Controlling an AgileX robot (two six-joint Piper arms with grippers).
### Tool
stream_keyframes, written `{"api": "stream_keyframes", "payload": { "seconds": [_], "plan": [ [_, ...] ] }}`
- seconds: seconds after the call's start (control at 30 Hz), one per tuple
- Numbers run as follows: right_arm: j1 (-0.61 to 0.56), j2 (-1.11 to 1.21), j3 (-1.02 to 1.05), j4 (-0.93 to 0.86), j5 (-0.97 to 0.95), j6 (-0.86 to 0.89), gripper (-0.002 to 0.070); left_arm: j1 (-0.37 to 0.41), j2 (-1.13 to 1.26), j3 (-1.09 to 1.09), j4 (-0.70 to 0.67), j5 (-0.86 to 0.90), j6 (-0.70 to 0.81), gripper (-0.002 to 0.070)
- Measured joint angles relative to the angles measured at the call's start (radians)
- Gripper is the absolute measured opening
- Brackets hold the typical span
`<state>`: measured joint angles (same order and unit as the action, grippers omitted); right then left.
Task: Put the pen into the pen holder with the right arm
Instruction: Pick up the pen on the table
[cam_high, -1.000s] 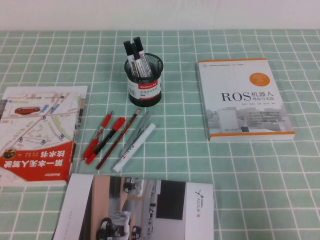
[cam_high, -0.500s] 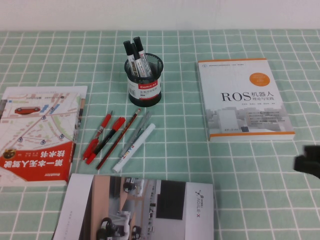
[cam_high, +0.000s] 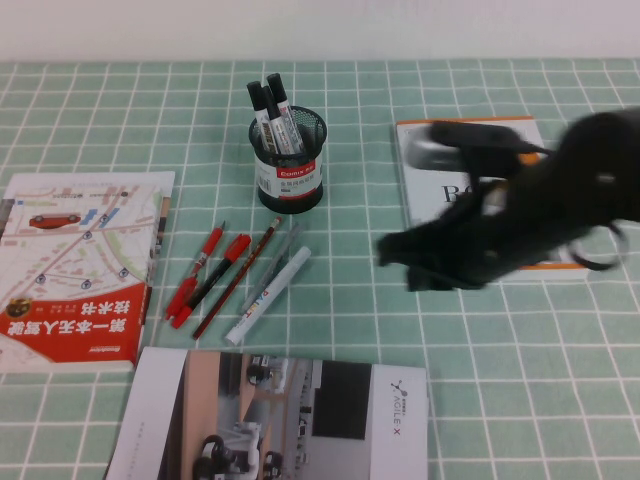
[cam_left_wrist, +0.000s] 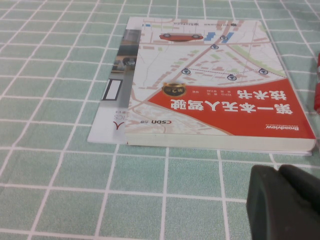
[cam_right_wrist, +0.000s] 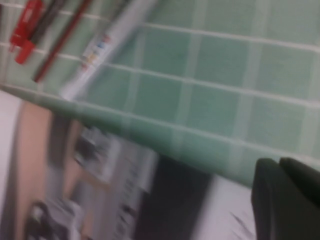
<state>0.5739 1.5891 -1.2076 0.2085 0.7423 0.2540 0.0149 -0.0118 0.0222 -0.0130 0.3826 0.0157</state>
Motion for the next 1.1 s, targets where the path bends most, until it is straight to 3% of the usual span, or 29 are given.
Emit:
{"api": "stream_keyframes", "payload": {
  "seconds": [0.37, 0.47, 0.7, 0.77, 1.1],
  "plan": [
    [0.155, 0.365, -0.407, -0.074, 0.055, 0.160, -0.0011, 0.000, 0.000, 0.000, 0.000, 0.000, 0.000, -0.0004],
    [0.172, 0.449, -0.515, -0.085, 0.114, 0.203, 0.0046, 0.000, 0.000, 0.000, 0.000, 0.000, 0.000, -0.0004],
    [0.186, 0.633, -0.752, -0.109, 0.252, 0.310, 0.0316, 0.000, 0.000, 0.000, 0.000, 0.000, 0.000, -0.0004],
    [0.188, 0.671, -0.798, -0.135, 0.268, 0.344, 0.0363, 0.000, 0.000, 0.000, 0.000, 0.000, 0.000, -0.0004],
    [0.208, 0.744, -0.871, -0.248, 0.275, 0.404, 0.0389, 0.000, 0.000, 0.000, 0.000, 0.000, 0.000, -0.0004]
  ]
}}
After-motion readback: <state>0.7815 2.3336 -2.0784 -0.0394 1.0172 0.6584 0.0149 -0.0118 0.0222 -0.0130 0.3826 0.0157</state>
